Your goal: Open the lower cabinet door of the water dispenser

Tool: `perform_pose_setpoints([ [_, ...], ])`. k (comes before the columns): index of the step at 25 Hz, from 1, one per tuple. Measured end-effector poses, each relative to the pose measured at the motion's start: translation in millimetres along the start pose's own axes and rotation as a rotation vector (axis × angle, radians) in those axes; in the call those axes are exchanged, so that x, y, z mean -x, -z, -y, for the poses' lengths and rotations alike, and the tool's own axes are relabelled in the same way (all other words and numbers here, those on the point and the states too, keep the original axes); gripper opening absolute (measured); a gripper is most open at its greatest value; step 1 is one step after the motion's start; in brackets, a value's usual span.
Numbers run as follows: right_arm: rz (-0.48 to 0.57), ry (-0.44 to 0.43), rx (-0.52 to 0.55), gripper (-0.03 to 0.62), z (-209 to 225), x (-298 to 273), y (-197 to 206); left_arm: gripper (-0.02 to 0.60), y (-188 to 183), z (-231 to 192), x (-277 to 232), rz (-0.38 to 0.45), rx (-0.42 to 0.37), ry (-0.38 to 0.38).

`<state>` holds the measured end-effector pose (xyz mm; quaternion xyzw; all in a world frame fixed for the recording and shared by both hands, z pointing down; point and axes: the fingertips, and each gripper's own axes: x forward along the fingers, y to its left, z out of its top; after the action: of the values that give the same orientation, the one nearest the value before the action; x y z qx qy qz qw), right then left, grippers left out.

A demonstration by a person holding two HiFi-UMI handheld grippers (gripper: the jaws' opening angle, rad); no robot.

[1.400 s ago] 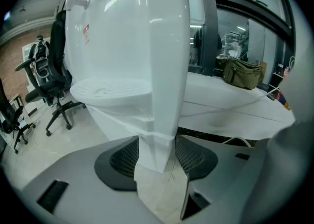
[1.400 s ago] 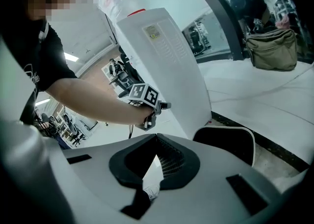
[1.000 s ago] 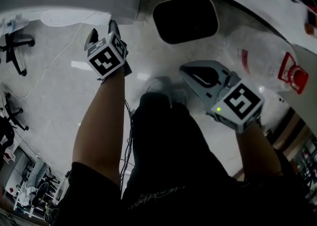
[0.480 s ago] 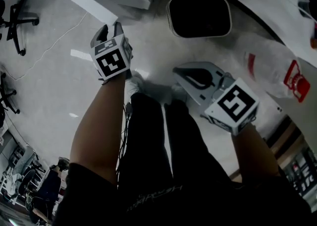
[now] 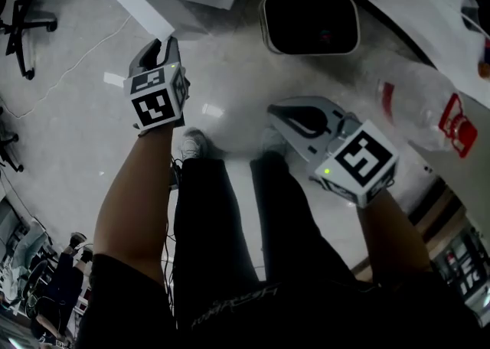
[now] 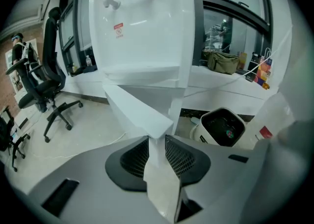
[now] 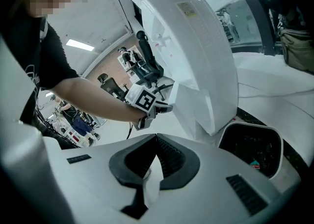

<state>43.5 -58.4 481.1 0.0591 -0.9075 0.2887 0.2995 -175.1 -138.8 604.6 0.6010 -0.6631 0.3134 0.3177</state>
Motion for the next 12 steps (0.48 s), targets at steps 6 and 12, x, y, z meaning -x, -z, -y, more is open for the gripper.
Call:
perform_pose_setpoints([
  [6,-0.02,-0.012,-0.018,0.012,-20.2,-17.9,-7.4,0.103,8.1,-17.7,7.4,-0.004,-0.081,0.064],
  [12,0.01,0.033,-0.059,0.012,-31.0,-31.8,-15.4,0.103,22.2,-33.4,13.4,-0.027,-0.131,0.118],
])
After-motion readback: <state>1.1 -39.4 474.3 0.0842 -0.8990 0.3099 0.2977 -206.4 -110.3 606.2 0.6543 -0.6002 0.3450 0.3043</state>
